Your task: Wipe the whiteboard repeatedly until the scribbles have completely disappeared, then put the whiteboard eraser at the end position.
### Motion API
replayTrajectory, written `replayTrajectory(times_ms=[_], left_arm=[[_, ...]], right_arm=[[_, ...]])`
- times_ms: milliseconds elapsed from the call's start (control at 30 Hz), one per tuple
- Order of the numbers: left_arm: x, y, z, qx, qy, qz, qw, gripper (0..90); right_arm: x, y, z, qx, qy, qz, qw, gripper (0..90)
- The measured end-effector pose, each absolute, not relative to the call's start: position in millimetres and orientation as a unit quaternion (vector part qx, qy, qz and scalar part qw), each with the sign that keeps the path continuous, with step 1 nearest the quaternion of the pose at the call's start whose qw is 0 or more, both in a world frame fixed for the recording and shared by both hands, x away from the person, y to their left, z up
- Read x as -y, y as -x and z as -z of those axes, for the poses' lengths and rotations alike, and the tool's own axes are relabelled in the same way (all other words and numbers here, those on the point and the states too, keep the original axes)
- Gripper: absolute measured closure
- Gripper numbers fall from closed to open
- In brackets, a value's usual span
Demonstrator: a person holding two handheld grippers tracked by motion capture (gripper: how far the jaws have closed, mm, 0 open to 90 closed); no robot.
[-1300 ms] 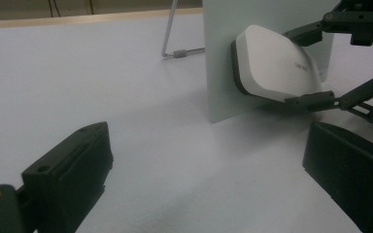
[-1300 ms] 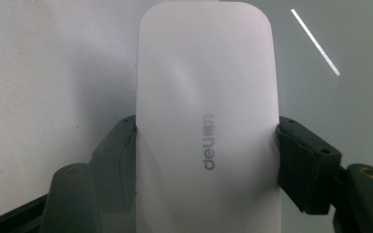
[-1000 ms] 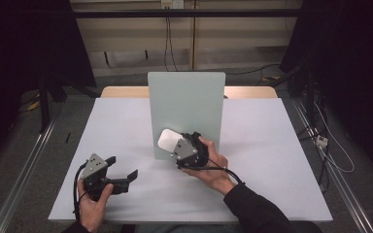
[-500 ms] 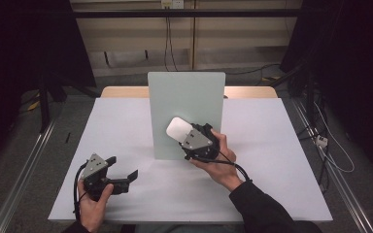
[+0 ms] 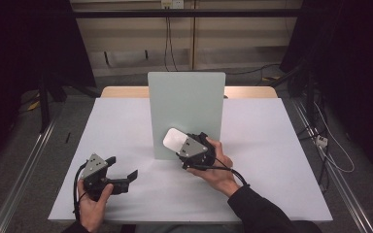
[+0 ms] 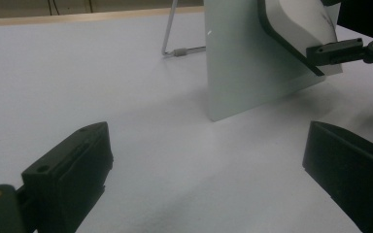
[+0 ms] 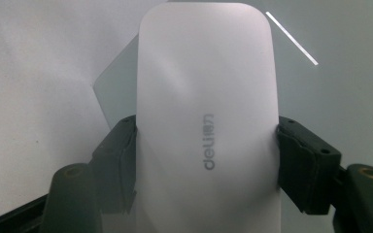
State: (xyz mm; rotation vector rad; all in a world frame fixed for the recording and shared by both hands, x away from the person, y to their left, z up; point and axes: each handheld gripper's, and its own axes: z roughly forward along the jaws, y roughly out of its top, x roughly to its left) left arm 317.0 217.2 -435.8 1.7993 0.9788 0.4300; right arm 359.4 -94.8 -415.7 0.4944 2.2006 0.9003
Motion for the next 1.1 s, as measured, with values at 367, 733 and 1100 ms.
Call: replayTrajectory(times_ms=[367, 733, 1100], left_arm=[[-218, -317, 436, -0.408, -0.743, -0.172, 0.501, 3.8], [-216, -318, 437, -0.404, -0.748, -0.173, 0.497, 3.8], [-214, -317, 436, -0.400, -0.752, -0.177, 0.493, 3.8]], right_arm=[[105, -358, 407, -0.846, -0.208, -0.364, 0.329, 31.5], [112, -354, 404, -0.847, -0.221, -0.375, 0.306, 31.5], [128, -355, 400, -0.853, -0.236, -0.374, 0.278, 31.5]])
